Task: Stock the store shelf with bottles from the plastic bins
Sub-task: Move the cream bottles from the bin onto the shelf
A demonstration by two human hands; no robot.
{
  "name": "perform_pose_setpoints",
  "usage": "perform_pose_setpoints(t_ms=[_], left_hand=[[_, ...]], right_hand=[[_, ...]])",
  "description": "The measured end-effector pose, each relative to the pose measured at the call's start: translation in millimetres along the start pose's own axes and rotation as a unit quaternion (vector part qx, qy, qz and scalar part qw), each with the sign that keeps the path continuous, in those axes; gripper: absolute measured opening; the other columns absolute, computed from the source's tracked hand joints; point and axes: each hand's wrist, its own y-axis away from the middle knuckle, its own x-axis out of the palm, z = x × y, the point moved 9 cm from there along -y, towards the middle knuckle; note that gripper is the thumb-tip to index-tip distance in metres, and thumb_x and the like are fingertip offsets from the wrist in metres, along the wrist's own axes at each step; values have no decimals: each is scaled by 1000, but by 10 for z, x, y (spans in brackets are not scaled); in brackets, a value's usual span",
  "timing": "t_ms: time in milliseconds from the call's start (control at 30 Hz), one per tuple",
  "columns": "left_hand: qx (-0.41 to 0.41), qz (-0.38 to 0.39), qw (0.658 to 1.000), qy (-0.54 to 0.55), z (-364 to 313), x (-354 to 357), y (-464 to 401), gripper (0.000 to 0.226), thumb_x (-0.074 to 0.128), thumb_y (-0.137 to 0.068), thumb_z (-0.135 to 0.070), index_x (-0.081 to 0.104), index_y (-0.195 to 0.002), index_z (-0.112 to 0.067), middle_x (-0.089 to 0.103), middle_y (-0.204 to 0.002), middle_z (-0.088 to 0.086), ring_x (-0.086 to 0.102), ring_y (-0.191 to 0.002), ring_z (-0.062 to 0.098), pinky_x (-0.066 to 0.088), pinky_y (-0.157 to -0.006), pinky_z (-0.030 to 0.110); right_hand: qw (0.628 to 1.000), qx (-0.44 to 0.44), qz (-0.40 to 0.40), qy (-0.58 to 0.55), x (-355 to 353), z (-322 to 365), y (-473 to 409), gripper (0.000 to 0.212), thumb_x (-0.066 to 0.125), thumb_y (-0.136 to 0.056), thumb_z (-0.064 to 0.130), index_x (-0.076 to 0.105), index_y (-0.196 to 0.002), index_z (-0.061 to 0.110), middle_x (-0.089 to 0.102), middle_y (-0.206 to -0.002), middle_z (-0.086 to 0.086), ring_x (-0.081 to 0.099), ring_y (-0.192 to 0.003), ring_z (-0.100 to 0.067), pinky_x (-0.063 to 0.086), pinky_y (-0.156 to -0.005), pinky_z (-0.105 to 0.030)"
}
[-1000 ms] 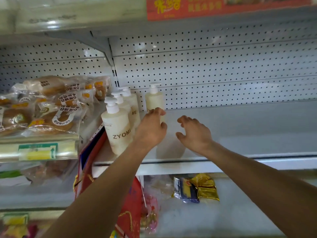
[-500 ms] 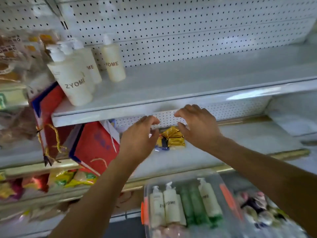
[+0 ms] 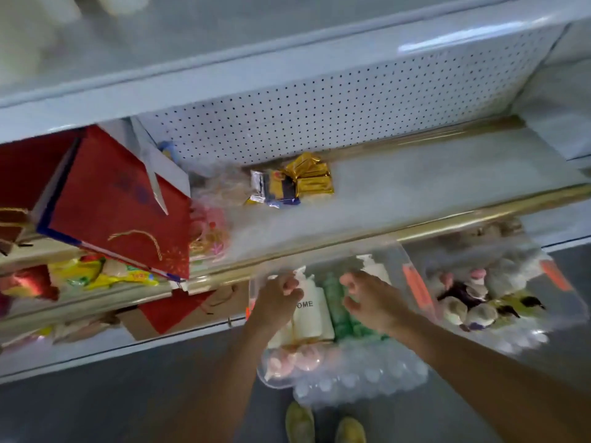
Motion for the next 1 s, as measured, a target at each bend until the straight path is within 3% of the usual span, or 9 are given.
perform_pose_setpoints(t_ms=[133, 267, 400, 467, 533, 667, 833, 900, 1000], left_hand=[[-90, 38, 995, 31, 552, 311, -348, 36, 58, -93, -17, 58, -126, -5, 60, -126, 16, 58, -116, 32, 49, -98, 39], [-150, 72, 986, 11, 880, 561, -593, 35, 56, -95, -15, 57, -126, 2, 60, -127, 19, 58, -117, 32, 47, -91, 33], [-199, 73, 975, 63, 987, 660, -743, 35, 57, -92, -17, 60, -120, 3, 60, -95, 16, 55, -77, 26, 40, -78, 33], [-216, 61, 969, 105, 985, 648, -777, 37, 56, -91, -19, 60, -119, 4, 62, -97, 20, 49, -76, 24, 36, -76, 32], [-226, 62, 962, 137, 979, 655, -793, 32, 56, -93, -24, 63, -114, -2, 68, -107, 20, 55, -82, 23, 45, -77, 30], [-244, 85, 941, 220, 1086, 675, -771, 28, 54, -95, -44, 61, -82, -19, 68, -73, 0, 63, -73, 14, 51, -68, 24], [-210, 106, 953, 189, 1123, 718, -809, 25, 55, -94, -36, 61, -80, -16, 64, -89, 8, 56, -84, 22, 47, -95, 35], [-201, 121, 956, 175, 1094, 741, -783, 15, 57, -93, -28, 62, -84, -17, 63, -96, 9, 55, -87, 22, 46, -91, 34], [-175, 131, 963, 157, 1058, 727, -742, 24, 59, -90, -16, 58, -114, -18, 63, -115, 9, 59, -101, 22, 46, -93, 32]], right_hand=[[991, 66, 61, -99, 770, -205, -300, 45, 59, -89, 25, 46, -131, 15, 59, -127, -6, 58, -114, -22, 47, -91, -32], [965, 139, 106, -196, 1391, -309, -532, 55, 67, -83, 21, 44, -131, 8, 58, -114, -4, 55, -97, -18, 43, -74, -27], [943, 182, 107, -259, 1715, -350, -689, 57, 77, -78, 16, 46, -124, 7, 50, -91, 7, 53, -88, -15, 41, -62, -20], [931, 199, 107, -286, 1814, -360, -744, 53, 82, -74, 16, 49, -115, 10, 59, -96, 3, 57, -85, -15, 42, -58, -17], [921, 213, 105, -308, 1886, -357, -786, 54, 86, -69, 18, 53, -111, 9, 67, -106, -4, 63, -88, -17, 49, -64, -21], [925, 227, 97, -288, 1941, -313, -830, 70, 90, -60, 32, 54, -116, 9, 66, -107, -3, 64, -98, -22, 53, -79, -29], [921, 247, 90, -287, 1941, -314, -843, 61, 85, -62, 30, 59, -113, 11, 69, -102, -3, 66, -94, -22, 57, -80, -35], [911, 253, 96, -313, 1922, -324, -828, 60, 86, -60, 26, 61, -112, 9, 69, -103, -6, 66, -94, -23, 57, -80, -34], [882, 267, 103, -375, 1846, -348, -737, 47, 86, -59, 20, 65, -101, 14, 70, -99, -5, 67, -87, -20, 57, -69, -31]])
